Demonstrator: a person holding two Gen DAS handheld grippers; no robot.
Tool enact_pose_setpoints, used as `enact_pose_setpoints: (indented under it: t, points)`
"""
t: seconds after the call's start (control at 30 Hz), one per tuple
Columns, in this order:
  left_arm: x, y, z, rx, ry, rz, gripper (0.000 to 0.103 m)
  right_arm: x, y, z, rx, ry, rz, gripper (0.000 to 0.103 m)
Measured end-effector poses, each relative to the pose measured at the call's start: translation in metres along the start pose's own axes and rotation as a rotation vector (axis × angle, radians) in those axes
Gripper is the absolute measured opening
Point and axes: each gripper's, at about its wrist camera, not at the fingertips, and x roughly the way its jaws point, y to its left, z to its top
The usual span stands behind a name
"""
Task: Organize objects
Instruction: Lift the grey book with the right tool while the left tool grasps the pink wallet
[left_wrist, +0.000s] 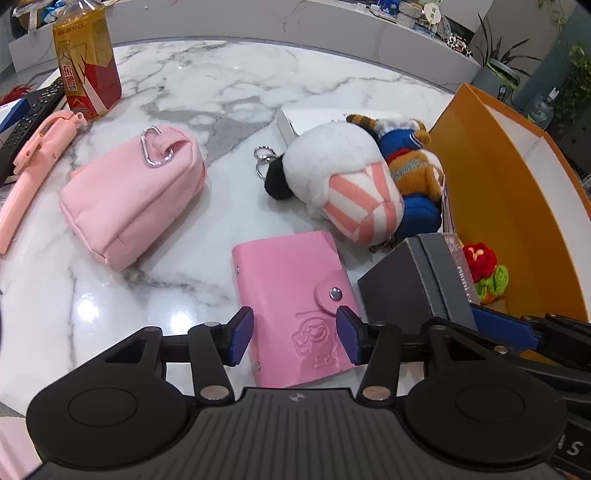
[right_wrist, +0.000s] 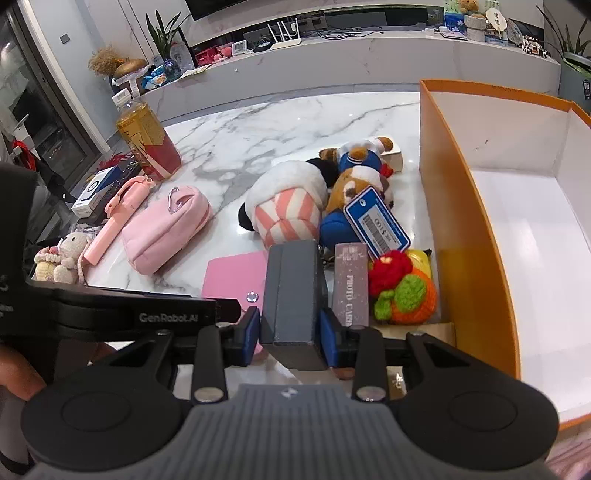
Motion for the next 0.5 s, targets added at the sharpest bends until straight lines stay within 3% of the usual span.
enact_pose_setpoints:
  t: [0.13,0.17,0.33,0.5]
  points:
    - [0.010,0.000,-0.004,-0.018,0.010,0.036,0.076,-0.001,-0.001,0.001,0.005,0.007,0.006,0.037]
    - [0.012,0.001,-0.004,-0.169,-0.016,0.107,0.079,-0.001,-0.002,0.001,0.008,0.009,0.010,0.037]
    - [0.017,0.007,0.000,-0.233,-0.022,0.084,0.084,0.000,-0.005,0.002,0.016,0.011,0.010,0.037]
    - [0.018,0.007,0.003,-0.232,-0.055,0.083,0.080,0.000,-0.009,0.003,0.040,0.008,0.014,0.037]
